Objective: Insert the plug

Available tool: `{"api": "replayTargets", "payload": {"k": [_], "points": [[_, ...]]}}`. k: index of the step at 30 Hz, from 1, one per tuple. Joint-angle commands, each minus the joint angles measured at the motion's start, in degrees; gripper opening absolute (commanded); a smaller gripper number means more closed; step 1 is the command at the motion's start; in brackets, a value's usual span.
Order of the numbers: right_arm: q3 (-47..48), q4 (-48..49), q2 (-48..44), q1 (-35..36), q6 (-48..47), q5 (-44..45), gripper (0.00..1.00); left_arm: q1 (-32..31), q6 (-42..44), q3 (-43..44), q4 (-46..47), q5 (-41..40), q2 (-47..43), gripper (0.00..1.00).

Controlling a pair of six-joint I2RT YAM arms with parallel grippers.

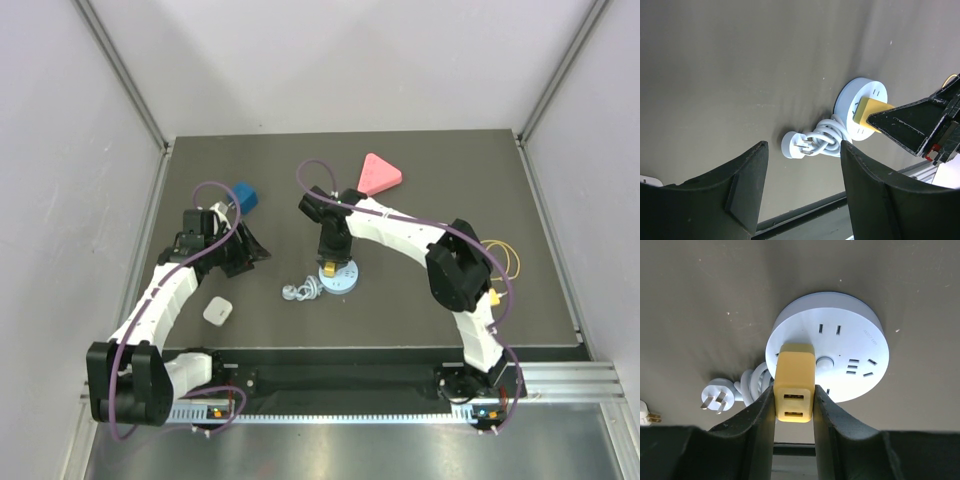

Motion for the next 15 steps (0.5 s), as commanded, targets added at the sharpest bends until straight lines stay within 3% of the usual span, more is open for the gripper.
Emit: {"api": "replayTargets", "payload": {"k": [1, 11, 15], "points": [[-4.7, 2.4, 9.1, 2.2, 0.6, 0.4, 0.00, 0.2, 0.0, -0.1, 0.9, -0.1, -0.9, 0.64], [-2.5, 3.2, 11.7, 2.1, -0.4, -2.0, 0.00, 0.2, 0.0, -0.1, 0.7, 0.9, -0.8, 0.66], [3.1, 2.9, 12.8, 2.1, -1.1, -3.8, 0.00, 0.3, 0.3, 0.5, -0.5, 0.2, -0.9, 0.69]]}}
